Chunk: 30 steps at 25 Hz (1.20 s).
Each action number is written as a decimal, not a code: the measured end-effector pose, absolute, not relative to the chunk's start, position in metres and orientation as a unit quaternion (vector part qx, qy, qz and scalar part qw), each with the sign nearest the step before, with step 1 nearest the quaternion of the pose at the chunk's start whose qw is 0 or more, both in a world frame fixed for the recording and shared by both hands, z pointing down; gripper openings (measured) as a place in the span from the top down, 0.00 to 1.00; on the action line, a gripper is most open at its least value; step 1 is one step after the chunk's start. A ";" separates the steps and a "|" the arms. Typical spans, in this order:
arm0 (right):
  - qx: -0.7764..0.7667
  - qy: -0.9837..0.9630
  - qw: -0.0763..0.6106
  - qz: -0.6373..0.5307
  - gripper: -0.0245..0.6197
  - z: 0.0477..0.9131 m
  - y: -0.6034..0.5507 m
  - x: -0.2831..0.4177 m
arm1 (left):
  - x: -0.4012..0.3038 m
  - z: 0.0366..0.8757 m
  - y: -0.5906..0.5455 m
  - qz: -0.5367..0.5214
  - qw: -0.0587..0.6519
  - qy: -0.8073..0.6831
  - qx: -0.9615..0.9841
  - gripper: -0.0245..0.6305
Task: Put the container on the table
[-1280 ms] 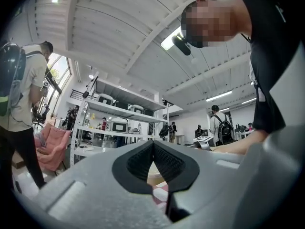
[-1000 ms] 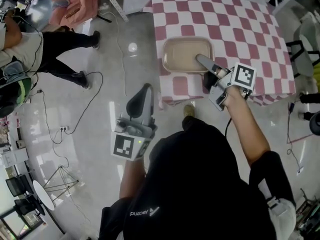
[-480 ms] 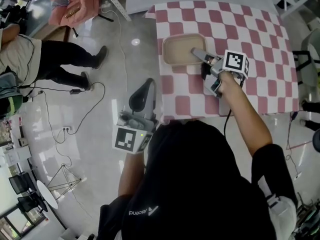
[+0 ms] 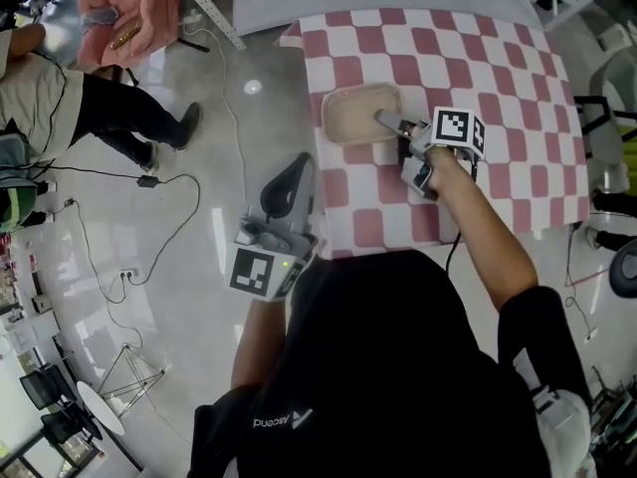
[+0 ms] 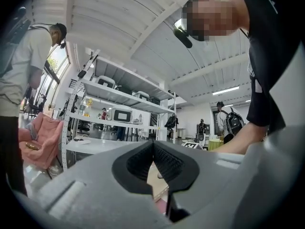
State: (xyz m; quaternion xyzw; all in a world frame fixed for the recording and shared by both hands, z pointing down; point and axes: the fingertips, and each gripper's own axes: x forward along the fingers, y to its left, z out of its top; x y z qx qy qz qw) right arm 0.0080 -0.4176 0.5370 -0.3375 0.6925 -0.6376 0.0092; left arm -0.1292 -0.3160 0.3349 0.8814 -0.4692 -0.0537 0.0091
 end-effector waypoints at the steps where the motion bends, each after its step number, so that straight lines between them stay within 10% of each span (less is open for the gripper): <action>1: -0.345 0.694 -0.001 -0.632 0.60 0.539 -0.419 0.010 | -0.129 0.337 -0.319 -0.053 0.013 -0.467 0.882 0.95; 17: -0.437 0.844 -0.074 -0.301 0.48 0.457 -0.414 0.059 | -0.105 0.340 -0.320 -0.056 0.027 -0.430 0.901 0.95; 30: -0.367 0.930 0.003 0.015 0.95 0.328 -0.304 0.011 | -0.074 0.310 -0.289 -0.071 0.007 -0.388 0.919 0.95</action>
